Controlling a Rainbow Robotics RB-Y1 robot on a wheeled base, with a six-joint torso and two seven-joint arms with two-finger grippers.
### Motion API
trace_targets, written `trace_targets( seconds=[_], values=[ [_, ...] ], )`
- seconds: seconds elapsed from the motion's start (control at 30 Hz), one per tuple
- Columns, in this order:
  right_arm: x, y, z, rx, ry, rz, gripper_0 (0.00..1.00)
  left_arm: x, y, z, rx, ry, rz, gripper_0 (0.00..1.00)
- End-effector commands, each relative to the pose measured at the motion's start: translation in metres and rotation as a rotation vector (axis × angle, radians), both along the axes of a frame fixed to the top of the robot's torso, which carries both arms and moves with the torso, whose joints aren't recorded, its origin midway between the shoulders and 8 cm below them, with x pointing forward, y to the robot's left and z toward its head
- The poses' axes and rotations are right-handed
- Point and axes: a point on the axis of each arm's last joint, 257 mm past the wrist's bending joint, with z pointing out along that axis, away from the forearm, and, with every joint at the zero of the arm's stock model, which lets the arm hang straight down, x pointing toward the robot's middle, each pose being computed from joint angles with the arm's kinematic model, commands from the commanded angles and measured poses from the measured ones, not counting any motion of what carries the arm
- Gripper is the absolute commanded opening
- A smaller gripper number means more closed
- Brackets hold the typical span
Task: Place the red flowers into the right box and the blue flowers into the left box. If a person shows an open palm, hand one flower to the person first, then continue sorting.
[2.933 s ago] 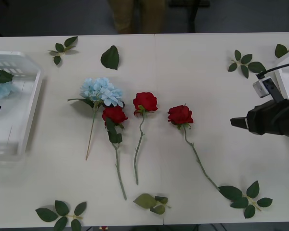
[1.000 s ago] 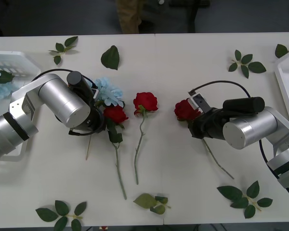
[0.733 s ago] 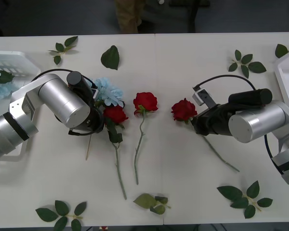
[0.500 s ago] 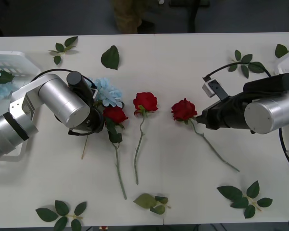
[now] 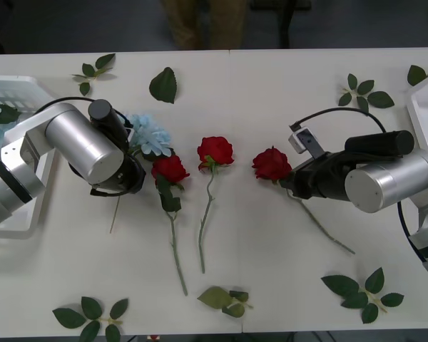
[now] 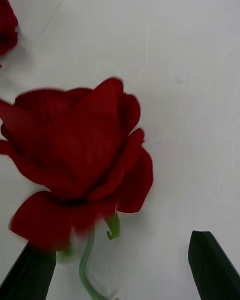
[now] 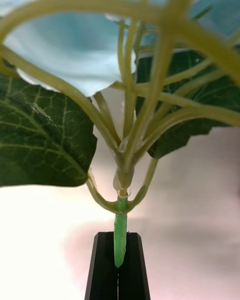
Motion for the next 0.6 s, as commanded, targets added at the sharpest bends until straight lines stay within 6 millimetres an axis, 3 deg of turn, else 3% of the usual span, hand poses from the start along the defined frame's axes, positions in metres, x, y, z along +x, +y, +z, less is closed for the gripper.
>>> trace_targets(
  seconds=[0.03,0.2,0.33,0.57,0.6],
  values=[
    [0.002,0.015,-0.005,0.014,0.006,0.001,0.77,0.017,0.038,0.078,0.006,-0.021,-0.038,0.00],
    [0.002,0.017,-0.009,0.013,0.007,0.001,0.77,0.003,0.051,0.124,-0.048,0.036,-0.089,0.00],
    [0.008,0.023,-0.013,0.014,-0.006,0.008,0.77,-0.004,0.063,0.147,-0.063,0.053,-0.124,0.00],
    [0.021,0.031,-0.018,0.028,-0.028,0.002,0.77,-0.012,0.112,0.198,-0.042,0.028,-0.156,0.00],
    [0.021,0.031,-0.018,0.027,-0.029,0.001,0.68,-0.016,0.124,0.206,-0.033,0.028,-0.159,0.00]
  ],
)
